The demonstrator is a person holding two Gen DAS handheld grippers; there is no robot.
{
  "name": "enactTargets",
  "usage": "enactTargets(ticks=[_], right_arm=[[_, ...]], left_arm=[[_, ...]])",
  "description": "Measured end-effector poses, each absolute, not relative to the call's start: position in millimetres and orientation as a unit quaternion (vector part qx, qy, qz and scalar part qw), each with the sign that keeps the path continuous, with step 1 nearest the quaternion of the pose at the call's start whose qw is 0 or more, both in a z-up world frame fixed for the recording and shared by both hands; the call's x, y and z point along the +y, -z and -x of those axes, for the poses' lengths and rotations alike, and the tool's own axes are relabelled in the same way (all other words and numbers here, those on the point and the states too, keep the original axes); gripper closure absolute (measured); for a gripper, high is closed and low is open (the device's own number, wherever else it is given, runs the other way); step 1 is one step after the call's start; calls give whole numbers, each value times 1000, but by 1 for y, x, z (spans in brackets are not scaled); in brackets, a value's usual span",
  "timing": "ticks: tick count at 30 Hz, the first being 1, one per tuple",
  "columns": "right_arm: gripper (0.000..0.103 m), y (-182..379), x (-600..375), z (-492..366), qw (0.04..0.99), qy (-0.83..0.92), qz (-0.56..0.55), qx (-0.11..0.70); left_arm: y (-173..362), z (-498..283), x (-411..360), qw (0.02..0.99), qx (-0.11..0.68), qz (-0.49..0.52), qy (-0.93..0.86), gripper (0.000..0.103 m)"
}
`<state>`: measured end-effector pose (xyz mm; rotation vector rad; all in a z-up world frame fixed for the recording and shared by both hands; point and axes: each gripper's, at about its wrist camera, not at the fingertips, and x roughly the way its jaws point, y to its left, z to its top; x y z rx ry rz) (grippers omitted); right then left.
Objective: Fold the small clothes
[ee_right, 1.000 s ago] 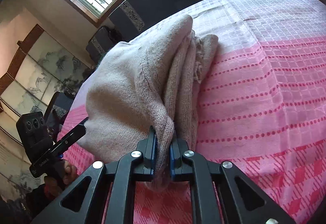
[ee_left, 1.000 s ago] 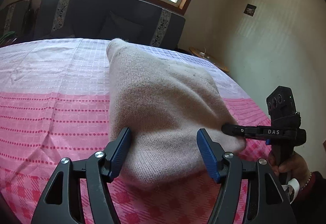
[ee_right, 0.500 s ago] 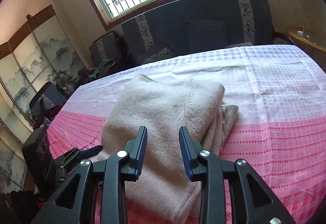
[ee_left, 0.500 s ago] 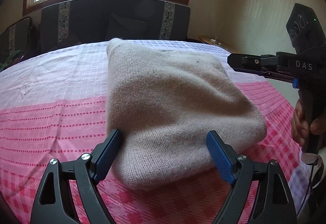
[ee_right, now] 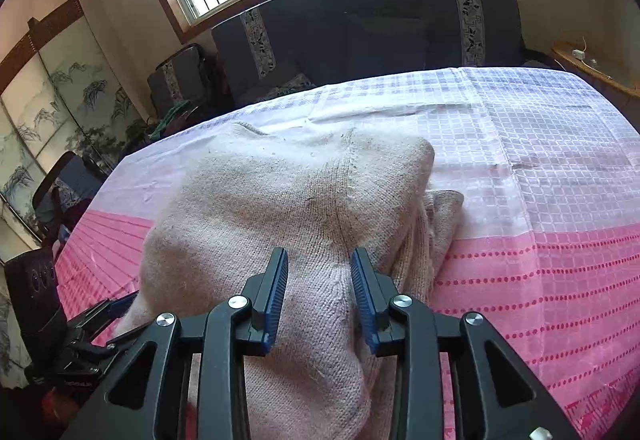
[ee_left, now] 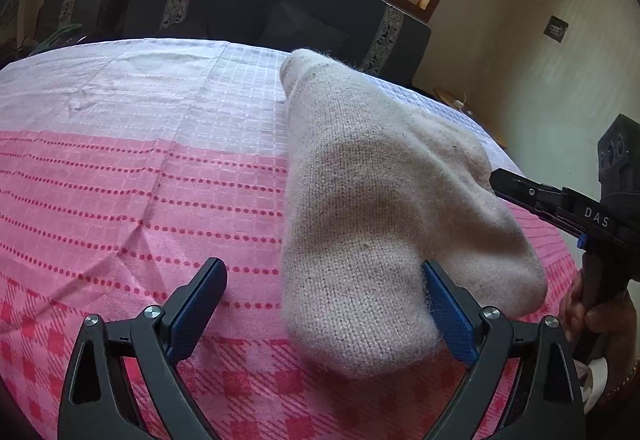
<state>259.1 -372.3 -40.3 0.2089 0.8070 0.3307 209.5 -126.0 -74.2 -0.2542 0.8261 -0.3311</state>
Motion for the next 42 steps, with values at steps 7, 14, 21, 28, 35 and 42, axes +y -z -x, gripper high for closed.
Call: enactTargets(ticks=[7, 14, 21, 28, 35, 42], right_arm=[[39, 32, -385, -181, 921, -166, -140, 325], [37, 40, -389, -135, 928, -141, -140, 316], [30, 35, -372, -110, 929, -155, -128, 312], [18, 20, -362, -84, 937, -157, -117, 288], [15, 12, -359, -72, 940, -153, -112, 283], [12, 3, -354, -60, 948, -137, -102, 269]], left_arm=[[61, -190, -142, 921, 368, 50, 115, 7], [46, -162, -155, 941, 328, -11, 76, 7], [26, -139, -161, 957, 279, -49, 54, 7], [7, -115, -156, 967, 247, -50, 39, 6], [-7, -100, -155, 971, 228, -55, 38, 3], [-15, -92, -151, 972, 225, -45, 48, 3]])
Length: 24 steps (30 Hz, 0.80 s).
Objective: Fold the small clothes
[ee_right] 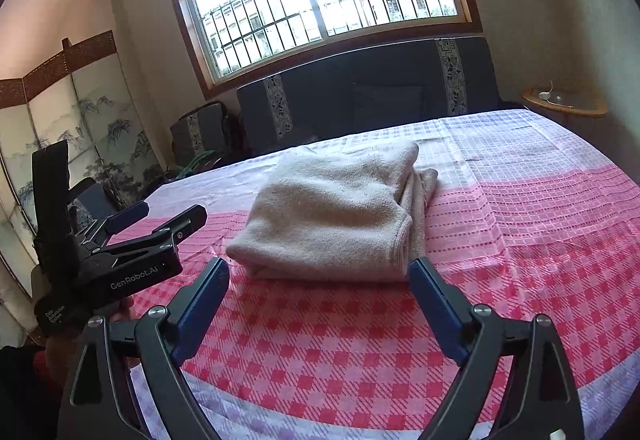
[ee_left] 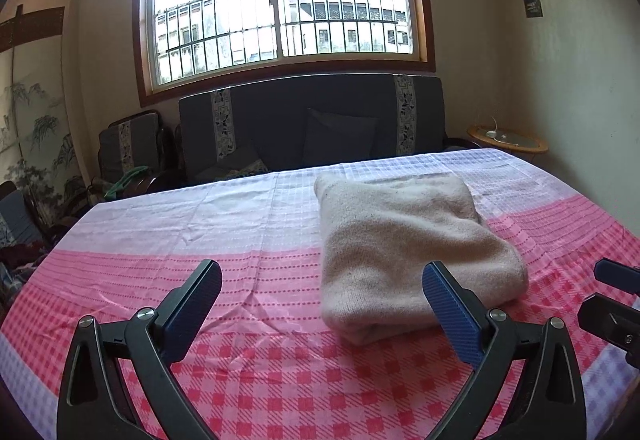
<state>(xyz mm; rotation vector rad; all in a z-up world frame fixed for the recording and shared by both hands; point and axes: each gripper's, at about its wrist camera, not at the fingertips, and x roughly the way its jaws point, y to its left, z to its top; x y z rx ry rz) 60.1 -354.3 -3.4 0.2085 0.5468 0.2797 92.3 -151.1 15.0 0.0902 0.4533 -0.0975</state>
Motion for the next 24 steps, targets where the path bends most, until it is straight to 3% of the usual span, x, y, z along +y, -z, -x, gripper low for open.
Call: enactTargets(ticks=[10, 24], right_arm=[[6, -6, -349, -47, 955, -129, -86, 254], [5, 12, -368, -50, 944, -113, -117, 288]], left_arm=[[-22, -75, -147, 979, 194, -36, 52, 3], [-2, -100, -158, 960, 268, -29, 79, 3]])
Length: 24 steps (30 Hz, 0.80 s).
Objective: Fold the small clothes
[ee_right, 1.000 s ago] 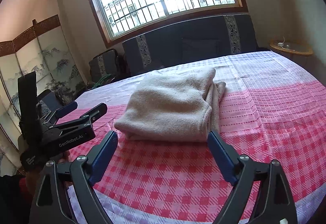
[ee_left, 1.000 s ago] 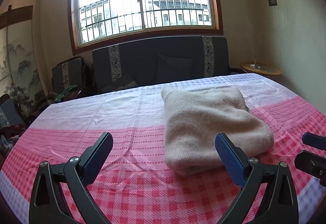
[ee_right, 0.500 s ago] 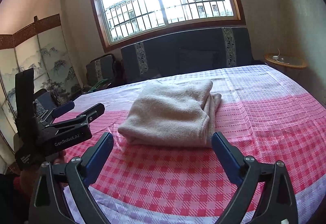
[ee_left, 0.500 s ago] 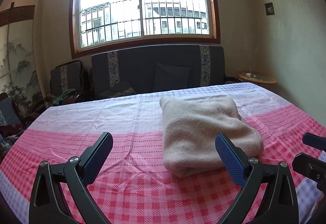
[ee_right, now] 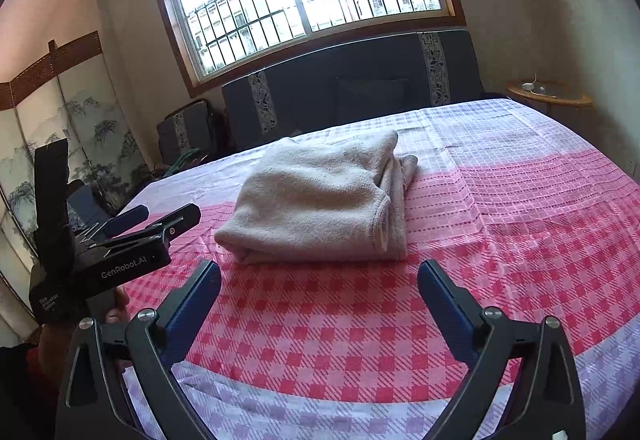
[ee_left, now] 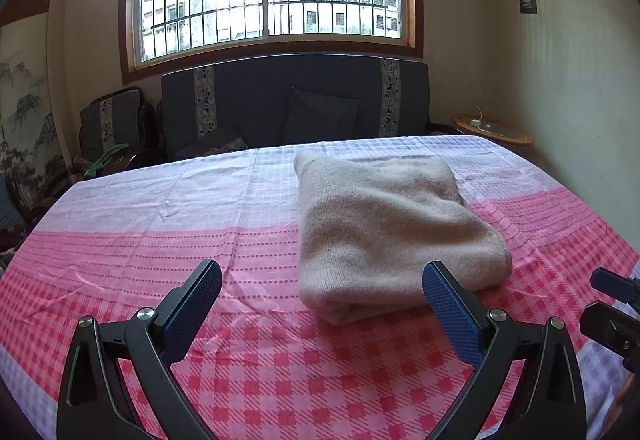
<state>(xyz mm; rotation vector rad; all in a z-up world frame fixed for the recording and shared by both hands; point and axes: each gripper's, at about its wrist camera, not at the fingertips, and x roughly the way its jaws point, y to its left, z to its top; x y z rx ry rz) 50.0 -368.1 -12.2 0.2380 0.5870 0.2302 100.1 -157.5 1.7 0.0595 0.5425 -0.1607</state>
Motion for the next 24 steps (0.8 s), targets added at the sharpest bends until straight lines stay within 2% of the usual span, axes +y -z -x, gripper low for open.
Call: enactTargets(ticks=[15, 24], right_arm=[[5, 47, -391, -126, 917, -108, -146, 354], [5, 63, -418, -173, 897, -106, -195, 382]], left_arm=[[17, -185, -162, 937, 334, -37, 95, 3], [32, -243, -130, 897, 402, 61, 171, 3]])
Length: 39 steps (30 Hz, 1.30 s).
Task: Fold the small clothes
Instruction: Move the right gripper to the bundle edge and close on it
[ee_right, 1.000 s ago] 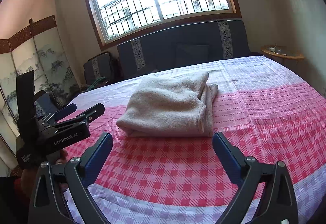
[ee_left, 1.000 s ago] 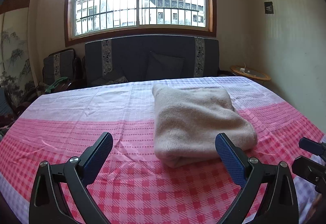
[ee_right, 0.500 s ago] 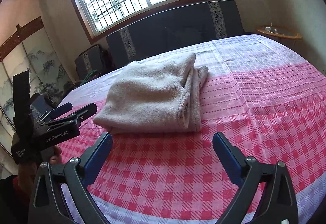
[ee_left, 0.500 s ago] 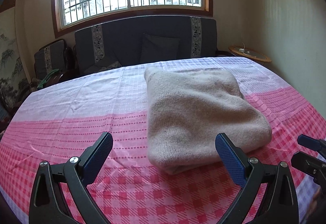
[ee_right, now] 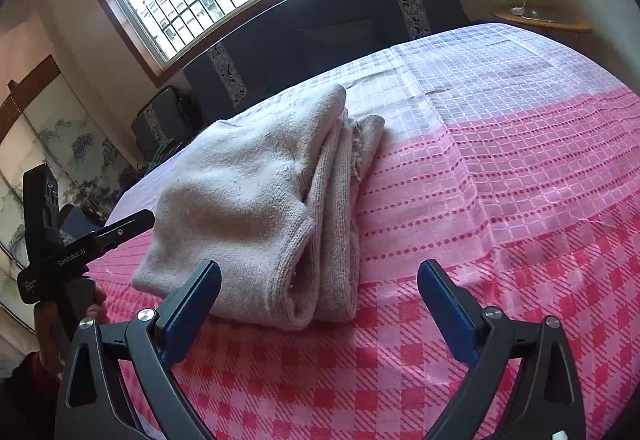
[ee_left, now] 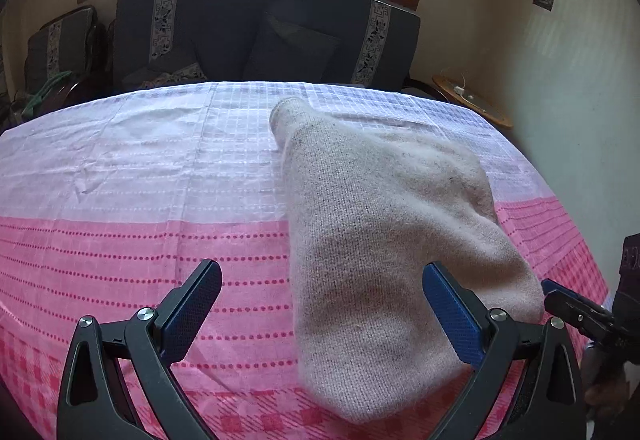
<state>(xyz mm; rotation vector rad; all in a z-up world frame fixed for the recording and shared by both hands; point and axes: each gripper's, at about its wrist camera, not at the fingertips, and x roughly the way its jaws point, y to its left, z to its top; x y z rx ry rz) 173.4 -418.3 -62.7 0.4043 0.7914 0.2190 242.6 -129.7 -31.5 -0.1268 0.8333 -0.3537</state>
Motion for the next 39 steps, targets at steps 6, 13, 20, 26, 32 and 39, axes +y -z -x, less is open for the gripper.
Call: enactTargets(ticks=[6, 13, 20, 26, 32, 39], right_arm=[[5, 76, -431, -219, 865, -137, -230, 425], [5, 84, -426, -265, 842, -171, -235, 454], [7, 81, -423, -286, 835, -187, -236, 461], [9, 56, -451, -249, 833, -232, -316, 391], [36, 47, -445, -269, 836, -247, -294, 393], [46, 63, -436, -299, 837, -206, -280, 423]], left_arm=[[48, -278, -119, 853, 449, 121, 236, 3], [64, -306, -119, 813, 477, 171, 285, 3], [73, -312, -121, 792, 482, 215, 307, 3], [65, -293, -109, 817, 442, 230, 292, 3], [53, -254, -89, 856, 376, 252, 249, 3], [72, -220, -86, 863, 370, 260, 224, 3]])
